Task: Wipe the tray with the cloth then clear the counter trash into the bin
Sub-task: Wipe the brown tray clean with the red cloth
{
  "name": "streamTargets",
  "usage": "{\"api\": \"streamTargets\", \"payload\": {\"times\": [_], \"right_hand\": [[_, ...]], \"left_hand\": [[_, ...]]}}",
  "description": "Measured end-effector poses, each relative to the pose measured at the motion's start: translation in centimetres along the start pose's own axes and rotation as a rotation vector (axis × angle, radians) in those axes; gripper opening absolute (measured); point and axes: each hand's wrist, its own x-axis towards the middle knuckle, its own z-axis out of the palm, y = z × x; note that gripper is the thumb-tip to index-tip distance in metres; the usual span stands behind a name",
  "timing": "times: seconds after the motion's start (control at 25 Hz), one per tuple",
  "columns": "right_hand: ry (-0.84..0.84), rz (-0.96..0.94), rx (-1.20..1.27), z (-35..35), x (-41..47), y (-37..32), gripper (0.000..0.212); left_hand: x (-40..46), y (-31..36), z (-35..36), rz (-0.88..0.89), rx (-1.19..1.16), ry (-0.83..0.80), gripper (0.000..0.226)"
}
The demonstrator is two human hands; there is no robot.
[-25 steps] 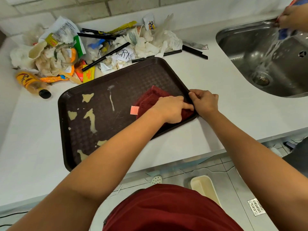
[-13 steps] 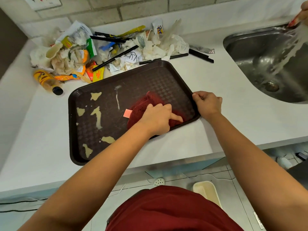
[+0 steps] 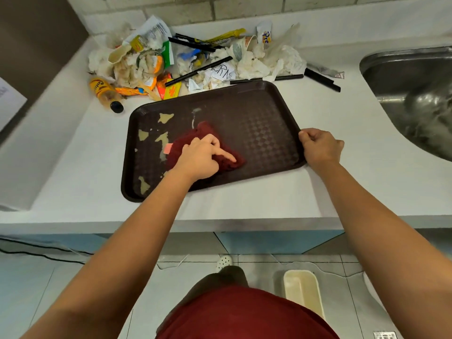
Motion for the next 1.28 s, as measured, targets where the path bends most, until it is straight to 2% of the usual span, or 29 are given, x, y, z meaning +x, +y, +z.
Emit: {"api": "streamTargets", "payload": {"times": [0.2, 0.36, 0.48, 0.52, 0.56, 0.6, 0.68, 0.76, 0.84, 0.88, 0.96, 1.04, 1.2, 1.28], "right_hand": [[-0.005, -0.056, -0.097, 0.4, 0.2, 0.1, 0.032], [0.001, -0.049, -0.098, 0.3, 0.1, 0.0, 0.032], [0.001, 0.006, -0.053, -0.3, -0.2, -0.5, 0.026], [0.018, 0.036, -0.052, -0.6, -0.5, -1.0, 0.025], [0.055, 0.044, -0.070, -0.8, -0.8, -1.9, 0.027], [0.095, 0.016, -0.092, -0.8, -1.2, -3.3, 0.030], [0.066, -0.129, -0.135, 0.0, -2.3, -7.0, 0.028], [-0.211, -0.217, -0.250, 1.6, -3.9, -10.7, 0.031], [-0.555, -0.129, -0.501, 3.5, -5.4, -12.7, 0.065], [-0.622, -0.102, -0.627, 4.4, -6.0, -12.9, 0.080], [-0.569, -0.131, -0.761, 5.5, -6.7, -12.8, 0.087], [-0.498, -0.184, -0.779, 5.9, -6.7, -12.8, 0.081], [-0.424, -0.164, -0.675, 6.5, -6.3, -13.5, 0.047], [-0.379, -0.148, -0.651, 7.1, -6.3, -13.8, 0.037]], "left_hand": [[2.8, 5.8, 2.2, 0.112, -0.100, -0.085, 0.056], [3.3, 8.3, 3.6, 0.176, -0.005, -0.128, 0.061], [2.7, 6.1, 1.5, 0.195, -0.303, -0.205, 0.065], [2.4, 4.9, 0.4, 0.174, -0.406, -0.153, 0.062], [2.2, 3.2, -0.7, 0.136, -0.439, -0.047, 0.058], [2.2, 1.3, -1.7, 0.080, -0.367, 0.087, 0.054], [2.4, -3.4, -3.5, -0.069, -0.013, 0.286, 0.050], [2.4, -8.1, -5.0, -0.278, 0.159, 0.363, 0.048], [2.4, -11.9, -5.5, -0.502, 0.153, 0.411, 0.047], [2.4, -13.5, -5.6, -0.591, 0.117, 0.417, 0.047], [2.6, -16.0, -5.7, -0.669, -0.036, 0.396, 0.050], [2.8, -17.5, -5.6, -0.623, -0.139, 0.342, 0.050], [3.1, -18.6, -4.8, -0.559, -0.051, 0.356, 0.048], [3.1, -18.8, -4.6, -0.553, -0.032, 0.362, 0.049]]}}
